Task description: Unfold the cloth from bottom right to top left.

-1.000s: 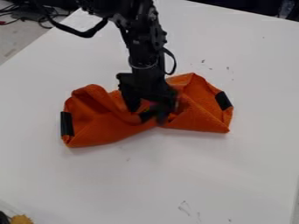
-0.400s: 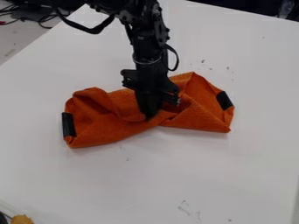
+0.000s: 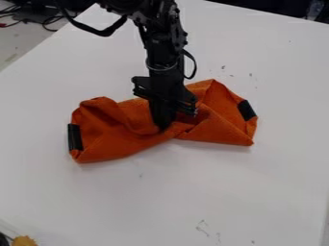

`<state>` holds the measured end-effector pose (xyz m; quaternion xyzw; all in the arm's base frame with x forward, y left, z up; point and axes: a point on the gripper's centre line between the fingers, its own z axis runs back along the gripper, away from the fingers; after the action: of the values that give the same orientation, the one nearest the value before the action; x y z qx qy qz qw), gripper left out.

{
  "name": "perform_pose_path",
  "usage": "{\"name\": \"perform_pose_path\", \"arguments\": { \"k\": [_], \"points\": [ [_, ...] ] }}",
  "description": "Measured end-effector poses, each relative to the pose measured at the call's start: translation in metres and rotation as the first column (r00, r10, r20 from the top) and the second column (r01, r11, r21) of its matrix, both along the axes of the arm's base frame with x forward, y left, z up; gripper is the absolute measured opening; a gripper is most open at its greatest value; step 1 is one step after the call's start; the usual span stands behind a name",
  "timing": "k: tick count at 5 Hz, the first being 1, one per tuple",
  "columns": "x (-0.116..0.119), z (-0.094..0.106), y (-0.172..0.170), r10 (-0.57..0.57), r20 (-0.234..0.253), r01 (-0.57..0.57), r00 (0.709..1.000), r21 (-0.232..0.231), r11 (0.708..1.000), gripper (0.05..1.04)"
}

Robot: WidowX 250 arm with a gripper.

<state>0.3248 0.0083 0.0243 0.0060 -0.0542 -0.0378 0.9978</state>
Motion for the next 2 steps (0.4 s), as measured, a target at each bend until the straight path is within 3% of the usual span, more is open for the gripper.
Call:
{"name": "perform_pose_path", "arguments": {
  "k": [1,2],
  "points": [
    [0.007,0.033,0.004,0.004,0.032,-0.006,0.999,0.055,0.998,0.065],
    [0.023,0.053,0.02,-0.011,0.074,0.005,0.997,0.083,0.997,0.065]
  ]
}}
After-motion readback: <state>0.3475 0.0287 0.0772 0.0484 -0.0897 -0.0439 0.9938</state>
